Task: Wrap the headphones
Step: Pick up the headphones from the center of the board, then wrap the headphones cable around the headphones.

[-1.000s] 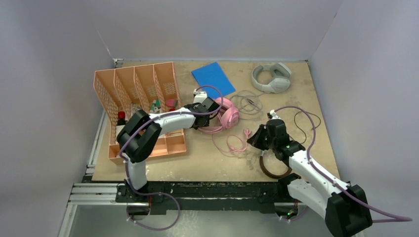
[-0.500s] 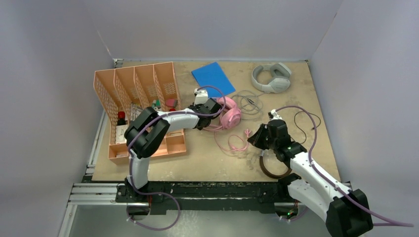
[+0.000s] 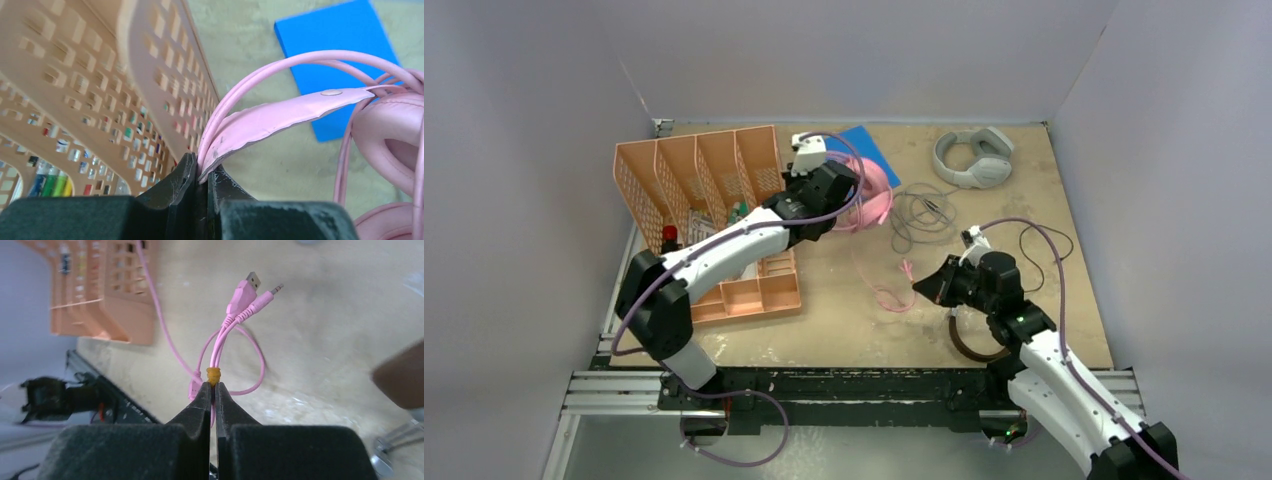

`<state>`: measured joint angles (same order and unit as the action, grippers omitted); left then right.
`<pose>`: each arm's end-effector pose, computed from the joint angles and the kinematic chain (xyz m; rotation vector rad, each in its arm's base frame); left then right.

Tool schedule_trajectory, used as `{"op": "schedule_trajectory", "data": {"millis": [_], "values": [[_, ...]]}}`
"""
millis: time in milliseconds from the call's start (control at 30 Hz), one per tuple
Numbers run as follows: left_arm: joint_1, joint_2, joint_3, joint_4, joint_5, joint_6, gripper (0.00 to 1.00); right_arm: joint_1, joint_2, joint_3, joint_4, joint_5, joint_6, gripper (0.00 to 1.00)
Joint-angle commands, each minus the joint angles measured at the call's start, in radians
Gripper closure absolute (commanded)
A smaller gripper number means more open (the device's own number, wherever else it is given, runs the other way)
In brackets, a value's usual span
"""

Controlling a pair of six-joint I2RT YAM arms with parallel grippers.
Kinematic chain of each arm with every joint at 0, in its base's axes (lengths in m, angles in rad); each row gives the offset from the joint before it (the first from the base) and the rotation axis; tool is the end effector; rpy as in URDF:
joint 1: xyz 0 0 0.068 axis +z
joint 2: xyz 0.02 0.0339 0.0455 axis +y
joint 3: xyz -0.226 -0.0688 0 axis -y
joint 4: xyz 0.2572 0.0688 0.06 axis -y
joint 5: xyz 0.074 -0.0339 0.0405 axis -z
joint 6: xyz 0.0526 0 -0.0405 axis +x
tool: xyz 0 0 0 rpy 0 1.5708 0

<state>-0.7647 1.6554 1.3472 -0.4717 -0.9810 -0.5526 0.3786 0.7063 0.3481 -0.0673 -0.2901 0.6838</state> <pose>0.3014 -0.2286 0.2452 -0.2246 1.9742 0.3235 0.2019 0.0965 0.1748 0.1239 2.1088 0.9517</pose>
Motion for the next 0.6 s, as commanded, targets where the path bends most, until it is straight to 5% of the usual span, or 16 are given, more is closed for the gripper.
{"op": "schedule_trajectory", "data": {"millis": [0,233,567], "values": [[0.022,-0.129,0.047,0.145,-0.079,0.036,1.0,0.0,-0.052,0.026,0.161,-0.217,-0.072,1.0],[0.055,-0.202,0.036,0.335,-0.158,0.109,1.0,0.006,-0.103,0.15,0.102,-0.387,-0.16,1.0],[0.116,-0.281,0.032,0.37,-0.152,0.181,1.0,0.006,-0.253,0.386,-0.202,-0.073,-0.193,1.0]]}}
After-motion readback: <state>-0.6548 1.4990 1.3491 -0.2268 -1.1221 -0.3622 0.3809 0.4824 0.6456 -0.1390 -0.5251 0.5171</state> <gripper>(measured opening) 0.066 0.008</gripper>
